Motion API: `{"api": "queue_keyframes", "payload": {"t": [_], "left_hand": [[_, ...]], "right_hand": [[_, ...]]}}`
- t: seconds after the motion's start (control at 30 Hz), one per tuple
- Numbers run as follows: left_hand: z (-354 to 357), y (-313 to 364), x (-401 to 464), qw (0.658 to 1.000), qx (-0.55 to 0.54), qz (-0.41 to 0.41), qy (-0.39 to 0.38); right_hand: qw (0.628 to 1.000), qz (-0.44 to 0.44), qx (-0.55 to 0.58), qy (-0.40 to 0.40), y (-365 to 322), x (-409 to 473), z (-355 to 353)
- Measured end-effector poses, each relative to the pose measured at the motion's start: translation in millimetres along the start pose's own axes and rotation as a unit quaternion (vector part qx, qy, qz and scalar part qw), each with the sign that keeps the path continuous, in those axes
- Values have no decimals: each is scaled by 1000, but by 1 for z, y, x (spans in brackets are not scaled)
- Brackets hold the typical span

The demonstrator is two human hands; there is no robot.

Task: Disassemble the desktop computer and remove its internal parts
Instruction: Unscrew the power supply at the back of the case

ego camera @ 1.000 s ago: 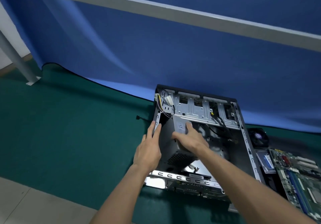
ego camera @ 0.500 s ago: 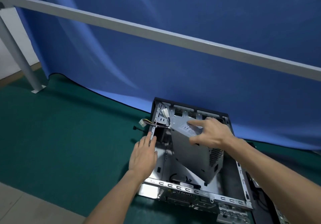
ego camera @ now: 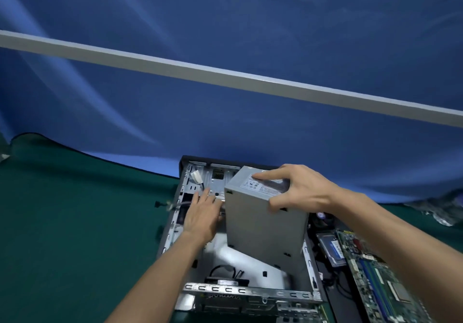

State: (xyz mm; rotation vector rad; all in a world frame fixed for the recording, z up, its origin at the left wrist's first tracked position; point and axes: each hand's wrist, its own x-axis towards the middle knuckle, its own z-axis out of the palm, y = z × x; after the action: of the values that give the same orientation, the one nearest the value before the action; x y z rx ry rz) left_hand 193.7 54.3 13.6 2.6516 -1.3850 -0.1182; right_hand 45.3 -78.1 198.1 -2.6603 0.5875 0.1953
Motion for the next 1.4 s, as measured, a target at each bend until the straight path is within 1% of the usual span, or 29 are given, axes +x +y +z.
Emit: {"api": "queue_keyframes", "payload": {"t": [0.07, 0.13, 0.17, 0.2, 0.23, 0.27, 0.3, 0.33, 0.37, 0.4, 0.43, 0.47, 0.5, 0.53, 0.57, 0.63, 0.7, 0.77, 0.8, 0.97, 1.0, 1.07, 1.13, 1.2, 1.23, 1.27, 1.3, 1.37, 1.4], "left_hand": [[-6, 4, 3, 1000, -20, -22, -4], [-17, 9, 4, 997, -42, -67, -10], [-22, 12, 4, 992, -70, -101, -20], [-27, 16, 5, 978, -143, -148, -31], [-31, 21, 7, 944, -260, -199, -49], [-36, 25, 10, 883, -396, -242, -69], [-42, 29, 11, 807, -512, -281, -88], [-50, 32, 10, 727, -598, -315, -119], [-57, 33, 8, 652, -656, -341, -168], [-64, 34, 7, 591, -690, -353, -224], [-68, 33, 6, 543, -714, -346, -275], [-72, 32, 6, 509, -731, -328, -315], [-77, 32, 5, 485, -745, -303, -342], [-83, 34, 3, 477, -753, -282, -353], [-88, 36, 2, 477, -755, -270, -359], [-97, 41, -1, 494, -749, -258, -358], [-98, 47, -5, 500, -749, -254, -352], [-99, 55, -15, 504, -748, -247, -353], [-98, 63, -21, 514, -746, -241, -348], [-107, 110, -44, 547, -753, -195, -309], [-110, 120, -46, 556, -752, -184, -302], [-120, 143, -50, 587, -741, -159, -285], [-128, 171, -52, 631, -728, -144, -226], [-125, 201, -50, 683, -705, -120, -149], [-122, 218, -49, 706, -691, -103, -114], [-119, 235, -47, 720, -683, -86, -90], [-116, 252, -45, 724, -682, -69, -73], [-103, 286, -38, 736, -675, -30, -49], [-93, 302, -34, 744, -667, -20, -45]], "right_hand": [[1000, -4, 10, 4, 8, -2, -3], [1000, -9, -2, 15, 16, -3, -5], [1000, -10, -9, 22, 19, -3, -6], [999, -10, -15, 30, 22, -3, -6], [999, -11, -21, 39, 23, -4, -5], [998, -16, -30, 50, 23, -5, -3], [997, -24, -43, 60, 22, -6, 0], [995, -34, -57, 68, 20, -7, 2], [993, -45, -76, 77, 18, -8, 4], [990, -57, -102, 85, 16, -9, 5], [984, -70, -133, 93, 12, -12, 6], [977, -84, -168, 103, 9, -15, 7], [967, -101, -206, 112, 6, -19, 9], [955, -119, -244, 118, 3, -24, 12], [943, -135, -279, 119, 1, -30, 16], [924, -159, -328, 114, -5, -43, 25], [915, -157, -354, 114, -10, -57, 30], [911, -147, -368, 113, -10, -76, 30], [910, -146, -370, 118, -8, -86, 30], [892, -163, -384, 175, 16, -137, 23], [893, -169, -371, 188, 23, -145, 19], [920, -165, -280, 217, 38, -160, 9], [960, -90, -140, 227, 58, -172, -2], [971, 11, -30, 238, 90, -176, -3], [967, 64, 0, 248, 110, -174, -2], [957, 116, 30, 263, 131, -173, 0], [943, 169, 71, 277, 153, -173, 2], [896, 278, 213, 274, 198, -173, 3], [857, 317, 317, 255, 219, -174, 5]]}}
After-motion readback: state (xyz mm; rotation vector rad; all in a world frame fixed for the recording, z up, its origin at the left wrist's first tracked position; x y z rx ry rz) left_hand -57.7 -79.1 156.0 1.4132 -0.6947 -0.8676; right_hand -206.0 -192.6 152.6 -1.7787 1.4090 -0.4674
